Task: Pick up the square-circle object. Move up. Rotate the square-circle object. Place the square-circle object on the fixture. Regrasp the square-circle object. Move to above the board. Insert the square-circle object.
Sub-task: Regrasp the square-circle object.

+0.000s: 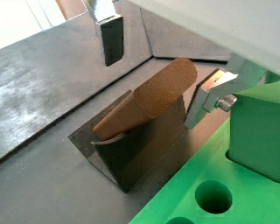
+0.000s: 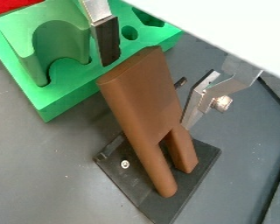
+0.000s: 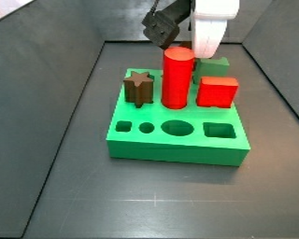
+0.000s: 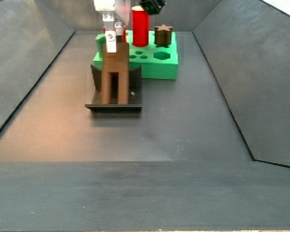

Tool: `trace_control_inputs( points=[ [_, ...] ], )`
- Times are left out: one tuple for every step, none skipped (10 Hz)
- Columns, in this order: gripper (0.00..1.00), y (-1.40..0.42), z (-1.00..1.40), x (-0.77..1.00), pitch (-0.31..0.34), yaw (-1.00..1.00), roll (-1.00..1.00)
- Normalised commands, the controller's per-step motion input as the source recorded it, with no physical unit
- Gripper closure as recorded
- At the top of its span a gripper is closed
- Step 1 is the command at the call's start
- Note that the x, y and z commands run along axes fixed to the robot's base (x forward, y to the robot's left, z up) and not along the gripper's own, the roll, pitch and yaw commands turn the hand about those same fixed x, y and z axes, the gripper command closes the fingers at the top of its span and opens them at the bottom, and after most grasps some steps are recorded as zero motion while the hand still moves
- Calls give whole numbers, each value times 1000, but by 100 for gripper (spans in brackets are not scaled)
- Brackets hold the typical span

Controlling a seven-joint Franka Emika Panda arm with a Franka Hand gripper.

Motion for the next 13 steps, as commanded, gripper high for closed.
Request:
trace_control_inputs(
  points=[
    [0, -13, -2, 98, 201, 63, -20],
    [0, -12, -2, 98, 201, 63, -20],
    [0, -12, -2, 98, 201, 63, -20],
    [0, -12, -2, 98, 201, 63, -20],
    [0, -13, -2, 98, 201, 63, -20],
    [0, -13, -2, 98, 201, 63, -20],
    [0, -13, -2, 98, 201, 63, -20],
    [0, -13, -2, 98, 201, 63, -20],
    [0, -12, -2, 98, 201, 63, -20],
    [0, -13, -2, 98, 201, 63, -20],
    [0, -12, -2, 98, 201, 63, -20],
    [0, -12, -2, 98, 201, 63, -20],
    [0, -12, -2, 98, 201, 63, -20]
  ],
)
